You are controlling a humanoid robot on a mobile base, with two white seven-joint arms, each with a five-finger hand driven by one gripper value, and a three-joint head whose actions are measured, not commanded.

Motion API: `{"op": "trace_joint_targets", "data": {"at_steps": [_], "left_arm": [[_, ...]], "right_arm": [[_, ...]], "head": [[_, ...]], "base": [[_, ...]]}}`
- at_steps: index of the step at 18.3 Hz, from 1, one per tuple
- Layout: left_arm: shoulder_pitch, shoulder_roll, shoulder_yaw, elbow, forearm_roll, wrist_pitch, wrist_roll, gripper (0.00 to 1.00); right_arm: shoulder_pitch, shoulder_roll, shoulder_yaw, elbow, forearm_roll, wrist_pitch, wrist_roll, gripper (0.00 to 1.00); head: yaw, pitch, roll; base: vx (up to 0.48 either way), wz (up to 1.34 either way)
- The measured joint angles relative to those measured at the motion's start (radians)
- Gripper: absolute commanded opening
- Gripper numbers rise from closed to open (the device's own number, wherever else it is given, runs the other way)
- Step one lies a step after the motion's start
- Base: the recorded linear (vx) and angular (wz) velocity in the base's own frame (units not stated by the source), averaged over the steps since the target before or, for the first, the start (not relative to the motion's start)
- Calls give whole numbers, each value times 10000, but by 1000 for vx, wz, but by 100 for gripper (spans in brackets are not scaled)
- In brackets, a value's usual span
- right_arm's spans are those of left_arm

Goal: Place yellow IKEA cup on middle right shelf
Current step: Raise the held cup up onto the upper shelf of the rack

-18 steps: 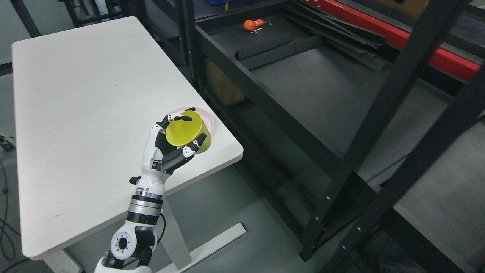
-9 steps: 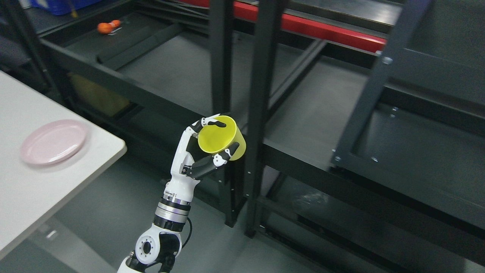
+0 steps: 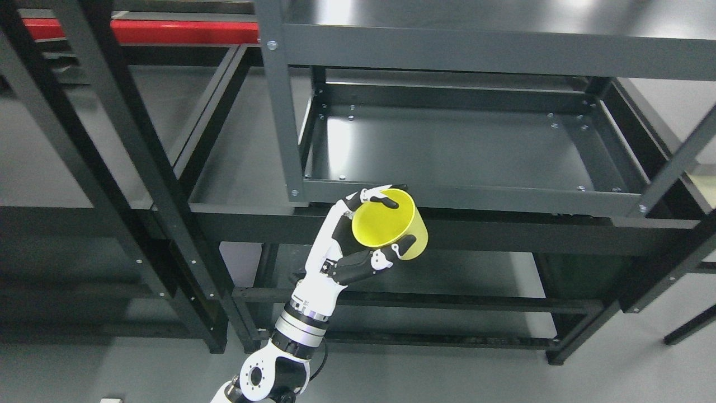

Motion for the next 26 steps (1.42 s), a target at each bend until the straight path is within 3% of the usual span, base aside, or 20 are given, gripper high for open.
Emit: {"op": "trace_joint_targets", "data": {"at_steps": [8,14,20,26], "left_arm": [[-1378,0,-702,-510,108,-52,16,2],[-2595,0,-1393,-851,136,-1151,-10,2],[-4382,0,-1900,-1009,170,-1430,55,2],[-6227,0,-1826,-852,748,-331,1173,0]], "right_arm": [[-15,0,0,-2,0,0,0,99],[-10,0,0,-2,0,0,0,99],[-10,0,0,-2,0,0,1,99],[5,0,0,0,0,0,2,99]], "head": [[0,0,0],[0,0,0],[0,0,0],[0,-1,0]], "base": [[45,9],[52,-78],[62,-41],[98,68]]}}
